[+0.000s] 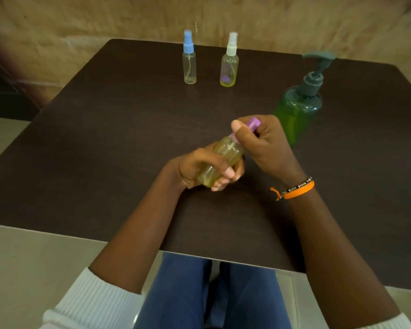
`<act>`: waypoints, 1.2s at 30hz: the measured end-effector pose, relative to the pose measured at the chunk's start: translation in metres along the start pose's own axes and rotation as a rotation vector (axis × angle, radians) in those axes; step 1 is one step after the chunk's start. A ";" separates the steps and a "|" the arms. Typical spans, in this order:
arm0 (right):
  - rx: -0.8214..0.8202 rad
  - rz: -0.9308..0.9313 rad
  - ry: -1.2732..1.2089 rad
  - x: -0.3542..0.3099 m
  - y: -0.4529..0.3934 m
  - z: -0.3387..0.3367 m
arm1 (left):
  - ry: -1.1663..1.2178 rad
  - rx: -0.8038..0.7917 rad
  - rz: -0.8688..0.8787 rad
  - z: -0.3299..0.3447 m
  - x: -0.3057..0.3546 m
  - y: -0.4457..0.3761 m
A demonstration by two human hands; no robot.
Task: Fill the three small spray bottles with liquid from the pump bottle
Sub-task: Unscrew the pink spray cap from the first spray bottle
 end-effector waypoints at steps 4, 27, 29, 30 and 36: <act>0.078 -0.026 0.130 0.004 -0.007 -0.013 | -0.147 0.313 0.153 -0.006 0.003 -0.010; 0.198 -0.033 0.106 0.001 -0.009 -0.027 | -0.221 0.479 0.310 -0.024 0.006 -0.017; 0.170 -0.034 0.075 0.000 -0.008 -0.026 | -0.181 0.479 0.317 -0.026 0.005 -0.017; 0.153 -0.036 0.058 0.000 -0.008 -0.026 | -0.168 0.481 0.327 -0.026 0.005 -0.017; 0.176 -0.017 0.178 0.005 -0.007 -0.023 | -0.224 0.554 0.367 -0.027 0.003 -0.020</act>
Point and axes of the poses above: each hand's wrist, its own y-axis away from the middle knuckle, its own z-axis out of the palm, x = y × z, the point moved 2 cm from there along -y, towards the middle knuckle, and after that the axes turned 7 degrees about -z, right-handed, at the moved point
